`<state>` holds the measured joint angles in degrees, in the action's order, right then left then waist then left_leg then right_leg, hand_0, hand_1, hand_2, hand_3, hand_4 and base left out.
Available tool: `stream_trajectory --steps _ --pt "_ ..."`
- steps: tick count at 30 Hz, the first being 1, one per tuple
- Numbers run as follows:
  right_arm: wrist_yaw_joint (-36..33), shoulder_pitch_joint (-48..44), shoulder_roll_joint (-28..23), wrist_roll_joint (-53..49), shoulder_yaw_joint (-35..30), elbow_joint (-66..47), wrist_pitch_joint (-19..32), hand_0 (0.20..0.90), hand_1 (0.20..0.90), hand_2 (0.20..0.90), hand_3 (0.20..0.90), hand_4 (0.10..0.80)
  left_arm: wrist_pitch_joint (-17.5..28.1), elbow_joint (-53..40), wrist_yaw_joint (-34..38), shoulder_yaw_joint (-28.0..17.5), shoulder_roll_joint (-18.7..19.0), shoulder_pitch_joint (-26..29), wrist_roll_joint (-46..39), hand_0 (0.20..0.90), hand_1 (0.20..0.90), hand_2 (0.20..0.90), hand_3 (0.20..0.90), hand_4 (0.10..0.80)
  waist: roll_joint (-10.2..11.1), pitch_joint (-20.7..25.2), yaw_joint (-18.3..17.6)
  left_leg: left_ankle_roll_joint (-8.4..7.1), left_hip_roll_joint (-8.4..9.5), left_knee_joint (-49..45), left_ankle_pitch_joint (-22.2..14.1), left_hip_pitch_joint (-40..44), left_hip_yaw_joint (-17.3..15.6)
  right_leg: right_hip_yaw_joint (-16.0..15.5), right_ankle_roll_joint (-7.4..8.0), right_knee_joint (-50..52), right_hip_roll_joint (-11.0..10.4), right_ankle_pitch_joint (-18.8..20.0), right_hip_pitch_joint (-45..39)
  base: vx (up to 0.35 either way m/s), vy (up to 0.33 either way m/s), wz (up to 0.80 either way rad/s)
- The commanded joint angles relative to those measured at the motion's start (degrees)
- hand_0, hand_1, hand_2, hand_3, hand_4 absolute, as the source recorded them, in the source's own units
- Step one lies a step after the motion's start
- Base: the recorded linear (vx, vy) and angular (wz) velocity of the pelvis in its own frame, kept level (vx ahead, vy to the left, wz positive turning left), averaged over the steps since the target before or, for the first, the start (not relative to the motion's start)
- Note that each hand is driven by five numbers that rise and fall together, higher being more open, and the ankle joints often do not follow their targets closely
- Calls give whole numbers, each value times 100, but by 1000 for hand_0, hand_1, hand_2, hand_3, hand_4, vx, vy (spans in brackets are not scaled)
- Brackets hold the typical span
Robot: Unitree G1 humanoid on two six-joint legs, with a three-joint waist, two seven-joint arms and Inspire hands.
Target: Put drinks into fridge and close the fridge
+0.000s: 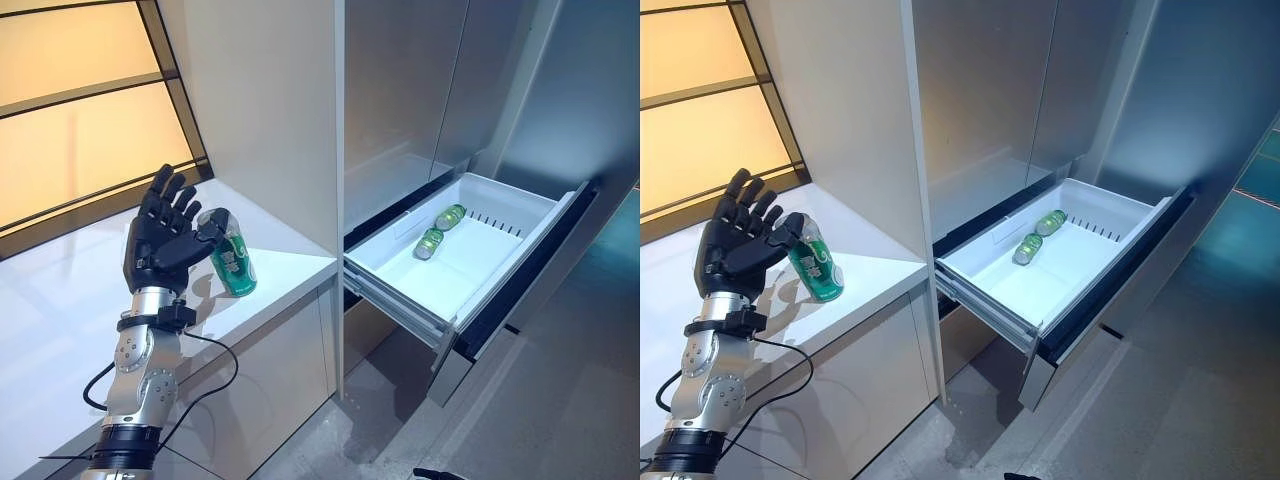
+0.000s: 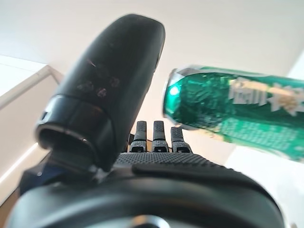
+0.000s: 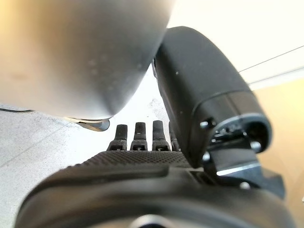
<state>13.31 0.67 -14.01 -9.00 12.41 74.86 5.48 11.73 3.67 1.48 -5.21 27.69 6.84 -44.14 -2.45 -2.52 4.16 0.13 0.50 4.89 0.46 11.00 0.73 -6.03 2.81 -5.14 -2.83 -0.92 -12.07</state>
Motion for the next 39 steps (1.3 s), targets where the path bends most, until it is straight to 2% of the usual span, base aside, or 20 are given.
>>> stream_trajectory --steps 1,9,23,30,39 --pt "115 -234 -4 86 99 261 -13 900 900 900 900 800 262 -192 -157 -376 468 606 226 900 900 900 900 800 -59 -46 -64 70 273 -85 -519 51 -147 -134 21 489 245 -562 190 0 0 0" --pt "80 -258 -5 55 81 250 -78 900 900 900 900 800 56 -235 -222 -336 551 639 219 900 900 900 900 800 -86 -52 -74 69 269 -87 -516 64 -181 -136 23 472 237 -552 171 0 0 0" --pt "109 -148 -60 17 105 65 -90 900 900 900 900 800 -361 -154 76 -230 845 875 951 900 900 900 900 800 -99 -71 -204 63 258 -86 -505 45 -267 -50 56 467 259 -535 213 0 0 0" --pt "152 -127 -93 7 80 88 -61 900 900 900 900 800 -422 -14 177 -225 936 995 950 900 900 900 900 800 -99 -71 -258 62 249 -79 -509 58 -311 -7 65 459 275 -519 224 0 0 0" --pt "46 -192 -17 -50 142 126 -139 900 900 900 900 800 -376 291 458 -184 823 1093 780 900 900 900 900 800 -120 -41 -278 62 253 -80 -517 80 -327 14 62 455 270 -525 204 9 3 -1"
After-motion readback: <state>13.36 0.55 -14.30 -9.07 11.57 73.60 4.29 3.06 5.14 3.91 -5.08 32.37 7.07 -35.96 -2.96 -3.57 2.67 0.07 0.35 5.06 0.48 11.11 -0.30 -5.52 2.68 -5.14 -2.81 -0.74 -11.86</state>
